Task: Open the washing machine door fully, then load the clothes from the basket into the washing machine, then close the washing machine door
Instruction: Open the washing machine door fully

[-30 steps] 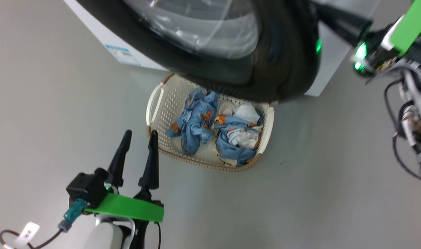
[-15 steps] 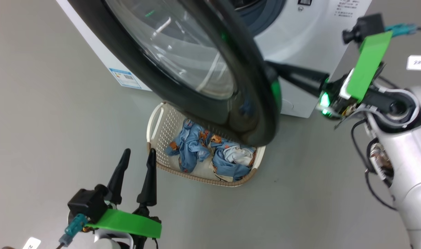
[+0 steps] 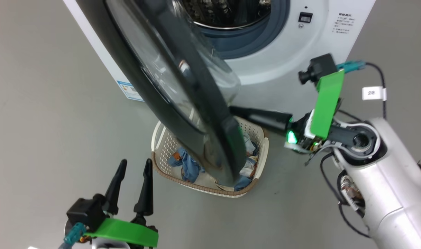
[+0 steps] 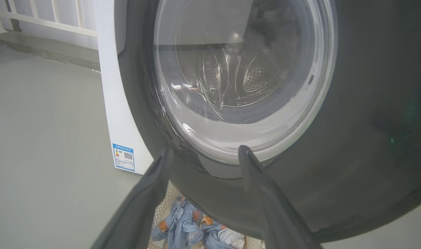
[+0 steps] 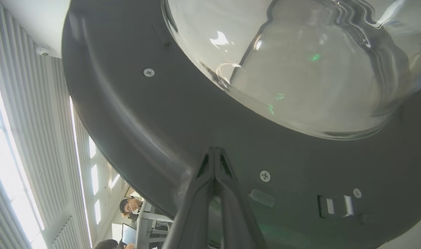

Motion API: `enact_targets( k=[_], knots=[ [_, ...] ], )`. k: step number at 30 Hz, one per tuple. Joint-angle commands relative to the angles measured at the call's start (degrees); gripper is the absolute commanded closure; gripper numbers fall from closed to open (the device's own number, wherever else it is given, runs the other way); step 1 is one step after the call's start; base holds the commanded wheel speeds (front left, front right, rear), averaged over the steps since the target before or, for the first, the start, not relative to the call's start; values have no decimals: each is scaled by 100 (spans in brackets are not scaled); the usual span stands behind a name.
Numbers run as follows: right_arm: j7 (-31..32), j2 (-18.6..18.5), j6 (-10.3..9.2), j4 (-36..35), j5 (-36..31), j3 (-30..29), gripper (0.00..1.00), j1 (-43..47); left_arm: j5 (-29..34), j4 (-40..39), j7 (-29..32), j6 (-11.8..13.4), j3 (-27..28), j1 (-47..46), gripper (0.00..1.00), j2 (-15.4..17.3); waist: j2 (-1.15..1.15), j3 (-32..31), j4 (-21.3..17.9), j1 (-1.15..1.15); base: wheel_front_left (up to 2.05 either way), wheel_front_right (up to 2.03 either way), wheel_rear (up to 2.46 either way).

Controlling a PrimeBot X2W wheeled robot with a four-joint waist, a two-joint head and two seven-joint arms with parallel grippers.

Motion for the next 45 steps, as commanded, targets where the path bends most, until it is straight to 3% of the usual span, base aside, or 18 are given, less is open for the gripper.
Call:
enact_targets(
  k=[1, 16, 26, 27, 29, 30, 31, 32, 45],
  knots=[
    [42, 181, 28, -259, -70, 142, 100, 103, 47, -85, -37, -30, 206, 55, 0, 104, 0, -50, 23, 0, 0, 0, 0],
    [-113, 424, 28, -418, -1, 506, 100, 457, 97, -60, -37, -44, 238, 137, 0, 104, 0, -243, 69, 0, 0, 0, 0],
    [-680, 459, 28, -437, -101, 464, 100, 598, 89, -8, -37, -60, 206, 199, 0, 104, 0, -429, 2, 0, 0, 0, 0],
    [-781, 459, 28, -432, -139, 430, 97, 625, 94, 10, -37, -63, 202, 206, 0, 104, 0, -460, -19, 0, 0, 0, 0],
    [-949, 459, 28, -421, -191, 367, 69, 692, 98, 40, -37, -67, 220, 213, 0, 104, 0, -517, -67, 0, 0, 0, 0],
    [-1033, 450, 28, -421, -225, 337, 52, 727, 99, 57, -37, -70, 244, 214, 0, 104, 0, -545, -96, 0, 0, 0, 0],
    [-1111, 439, 28, -419, -250, 308, 8, 765, 106, 74, -37, -72, 273, 218, 0, 104, 0, -575, -127, 0, 0, 0, 0],
    [-1177, 426, 28, -415, -265, 281, 0, 803, 122, 90, -37, -74, 302, 225, 0, 104, 0, -604, -162, 0, 0, 0, 0],
    [-2234, 72, 28, -587, -586, 115, 0, 1320, 357, 144, -37, -90, 699, 379, 0, 138, 0, -949, -691, 0, 0, 0, 0]
  ],
)
